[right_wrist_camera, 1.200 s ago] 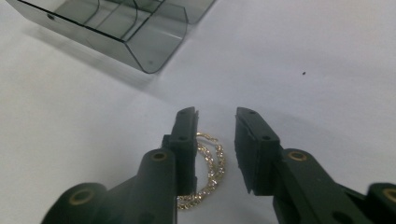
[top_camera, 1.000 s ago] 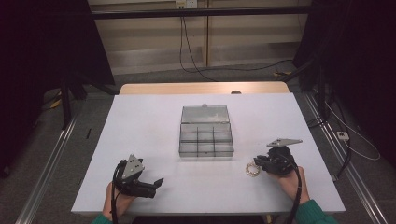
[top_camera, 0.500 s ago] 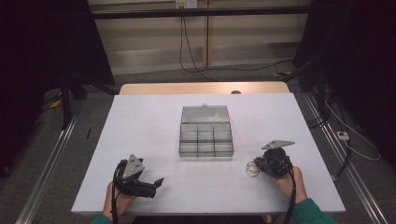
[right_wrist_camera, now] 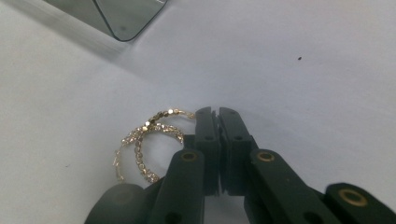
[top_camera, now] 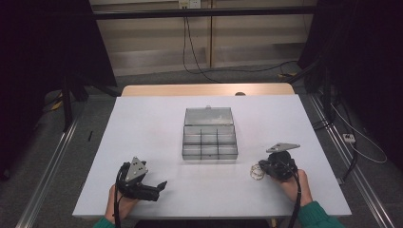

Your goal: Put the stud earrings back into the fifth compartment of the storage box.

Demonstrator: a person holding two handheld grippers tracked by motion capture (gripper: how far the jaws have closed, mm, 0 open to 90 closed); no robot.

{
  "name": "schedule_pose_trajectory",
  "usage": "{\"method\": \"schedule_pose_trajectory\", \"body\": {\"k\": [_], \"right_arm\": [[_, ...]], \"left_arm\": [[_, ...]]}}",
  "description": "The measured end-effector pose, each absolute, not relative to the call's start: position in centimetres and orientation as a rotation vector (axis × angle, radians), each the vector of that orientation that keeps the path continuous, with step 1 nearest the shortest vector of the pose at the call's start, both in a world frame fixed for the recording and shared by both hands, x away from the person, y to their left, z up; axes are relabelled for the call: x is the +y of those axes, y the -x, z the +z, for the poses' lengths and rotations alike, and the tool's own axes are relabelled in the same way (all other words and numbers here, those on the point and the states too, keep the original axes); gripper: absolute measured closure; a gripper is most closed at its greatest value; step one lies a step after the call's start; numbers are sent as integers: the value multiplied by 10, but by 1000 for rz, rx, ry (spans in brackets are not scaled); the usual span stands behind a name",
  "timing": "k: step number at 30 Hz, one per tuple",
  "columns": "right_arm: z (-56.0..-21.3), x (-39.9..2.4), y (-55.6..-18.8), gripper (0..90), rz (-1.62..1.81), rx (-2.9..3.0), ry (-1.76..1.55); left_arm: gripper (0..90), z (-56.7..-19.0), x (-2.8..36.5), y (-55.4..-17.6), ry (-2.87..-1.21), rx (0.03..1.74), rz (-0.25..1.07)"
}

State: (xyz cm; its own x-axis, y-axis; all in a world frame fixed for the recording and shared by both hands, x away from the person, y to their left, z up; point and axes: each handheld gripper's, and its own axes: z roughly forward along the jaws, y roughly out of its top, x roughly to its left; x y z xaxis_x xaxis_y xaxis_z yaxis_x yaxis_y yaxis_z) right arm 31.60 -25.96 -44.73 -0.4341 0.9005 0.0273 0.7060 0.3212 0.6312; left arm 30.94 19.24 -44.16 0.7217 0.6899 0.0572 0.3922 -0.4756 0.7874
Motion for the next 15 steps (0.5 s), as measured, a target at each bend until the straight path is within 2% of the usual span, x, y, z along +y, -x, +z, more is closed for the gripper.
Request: {"method": "schedule_pose_trajectory", "body": {"k": [15], "right_arm": [[-432,-262,-311,880,925,2182,-1415]], "left_arm": [[0,-442,195,-311,-2115,818,478]]}}
